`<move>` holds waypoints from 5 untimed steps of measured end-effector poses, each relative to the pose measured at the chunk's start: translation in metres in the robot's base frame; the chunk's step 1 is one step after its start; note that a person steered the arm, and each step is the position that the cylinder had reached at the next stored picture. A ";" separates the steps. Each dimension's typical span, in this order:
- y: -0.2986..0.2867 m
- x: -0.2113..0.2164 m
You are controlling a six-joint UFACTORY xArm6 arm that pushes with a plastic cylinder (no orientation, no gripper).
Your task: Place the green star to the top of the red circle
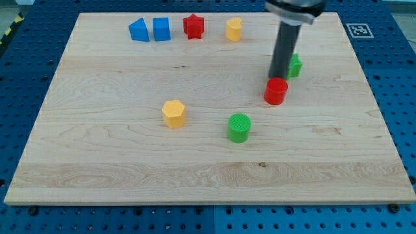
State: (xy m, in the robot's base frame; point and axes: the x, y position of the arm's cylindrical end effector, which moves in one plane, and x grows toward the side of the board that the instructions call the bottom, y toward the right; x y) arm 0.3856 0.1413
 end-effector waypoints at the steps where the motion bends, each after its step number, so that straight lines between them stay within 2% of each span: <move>1: 0.044 -0.001; 2: 0.085 -0.001; 3: 0.096 -0.002; 5: 0.063 -0.018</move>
State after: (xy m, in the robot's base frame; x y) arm 0.3675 0.2047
